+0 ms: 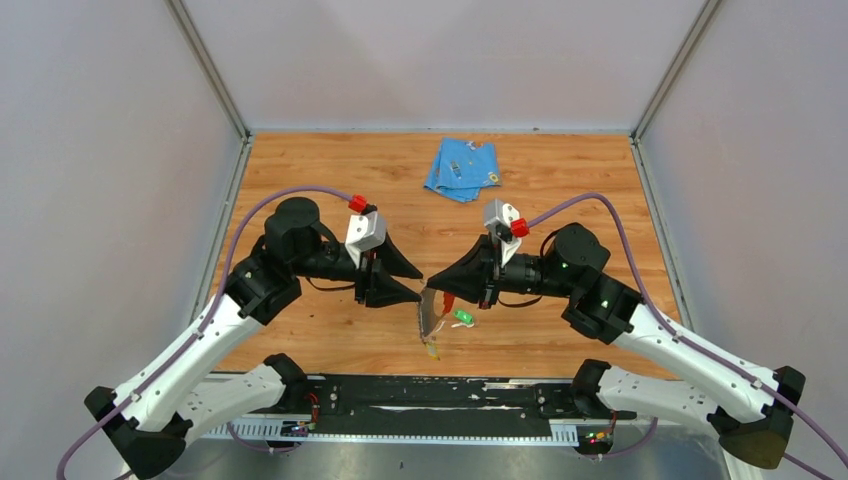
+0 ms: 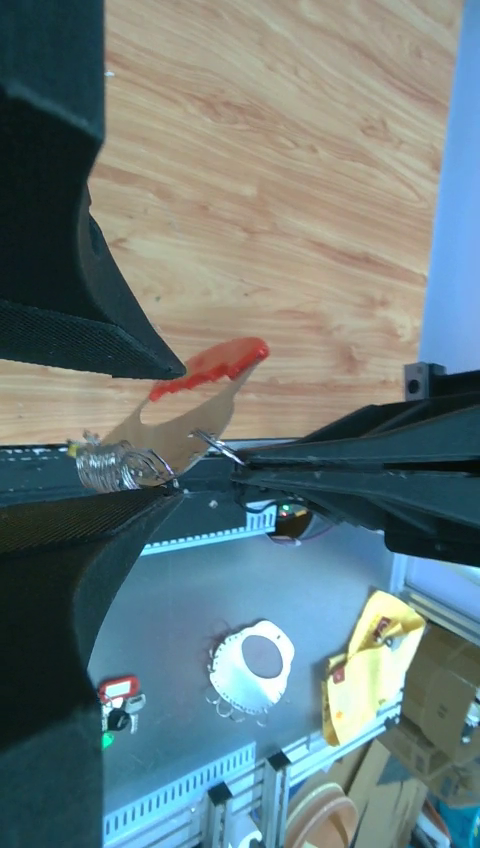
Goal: Put the keys on the keyring
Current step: Adjust the keyring.
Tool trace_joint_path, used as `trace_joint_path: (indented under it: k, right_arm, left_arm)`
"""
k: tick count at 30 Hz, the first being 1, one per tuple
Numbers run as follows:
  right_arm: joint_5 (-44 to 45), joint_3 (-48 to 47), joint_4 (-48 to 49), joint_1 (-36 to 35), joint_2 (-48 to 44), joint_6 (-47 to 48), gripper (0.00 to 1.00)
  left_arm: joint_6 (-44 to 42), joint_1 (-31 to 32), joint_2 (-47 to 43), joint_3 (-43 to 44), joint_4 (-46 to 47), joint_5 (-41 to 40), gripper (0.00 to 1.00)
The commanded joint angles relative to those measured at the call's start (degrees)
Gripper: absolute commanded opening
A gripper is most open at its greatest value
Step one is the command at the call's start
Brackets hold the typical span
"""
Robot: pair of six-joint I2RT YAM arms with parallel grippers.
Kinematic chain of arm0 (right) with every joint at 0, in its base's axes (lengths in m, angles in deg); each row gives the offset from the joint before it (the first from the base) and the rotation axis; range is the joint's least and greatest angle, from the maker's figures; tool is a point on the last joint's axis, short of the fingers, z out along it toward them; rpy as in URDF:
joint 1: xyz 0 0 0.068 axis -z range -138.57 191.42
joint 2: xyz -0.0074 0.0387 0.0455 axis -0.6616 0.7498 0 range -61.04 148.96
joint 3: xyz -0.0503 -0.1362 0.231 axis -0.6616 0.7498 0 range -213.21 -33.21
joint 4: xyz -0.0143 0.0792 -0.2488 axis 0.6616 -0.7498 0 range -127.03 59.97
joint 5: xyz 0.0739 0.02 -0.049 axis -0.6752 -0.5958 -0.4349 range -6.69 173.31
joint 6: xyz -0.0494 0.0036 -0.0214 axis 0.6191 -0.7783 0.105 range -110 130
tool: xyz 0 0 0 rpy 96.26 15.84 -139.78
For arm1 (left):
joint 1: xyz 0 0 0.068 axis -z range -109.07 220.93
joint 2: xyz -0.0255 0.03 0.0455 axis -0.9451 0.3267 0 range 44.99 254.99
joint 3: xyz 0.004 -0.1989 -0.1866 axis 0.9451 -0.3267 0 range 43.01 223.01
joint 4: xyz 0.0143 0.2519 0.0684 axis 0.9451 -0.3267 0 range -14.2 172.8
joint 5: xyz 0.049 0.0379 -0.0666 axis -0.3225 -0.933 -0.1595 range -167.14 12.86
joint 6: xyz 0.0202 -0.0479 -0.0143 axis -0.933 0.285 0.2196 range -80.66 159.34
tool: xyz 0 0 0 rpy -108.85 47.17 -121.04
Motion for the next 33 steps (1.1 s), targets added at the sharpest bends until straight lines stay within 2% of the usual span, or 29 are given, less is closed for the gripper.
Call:
trace_joint_path:
  k: [1,11,20,24,25,27,33]
  right_arm:
    - [0.35,0.62,7.0,-0.41,-1.27,-2.03,0.0]
    - [1.09,3.67,11.06,-0.41,-1.98,-3.79,0.0]
    - [2.34,5.59,13.67,-0.36,-2.74,-5.44,0.0]
    - [1.91,5.74,14.01,-0.41,-2.48,-5.84,0.0]
    - [1.88,5.78,14.01,-0.41,-2.44,-5.78,0.0]
    - [2.0,5.94,14.17,-0.43,-2.43,-5.78,0.0]
    - [1.74,6.14,14.89,-0.41,-2.09,-5.93,0.0]
  left_arm:
    - [7.39,-0.35,0.05,0.09,9.86,5.15,0.44]
    - [8.59,-0.35,-1.28,-0.68,9.69,10.24,0.23]
    - [7.88,-0.35,-1.71,-1.1,8.05,9.04,0.01]
    - [8.52,-0.35,-1.63,-1.13,8.36,5.34,0.0]
    - [9.19,-0.35,-1.5,-1.12,8.79,5.01,0.02]
    - [10.74,-0.35,-1.32,-1.21,9.47,4.96,0.14]
    - [12.06,-0.35,-1.34,-2.33,10.4,4.17,0.17]
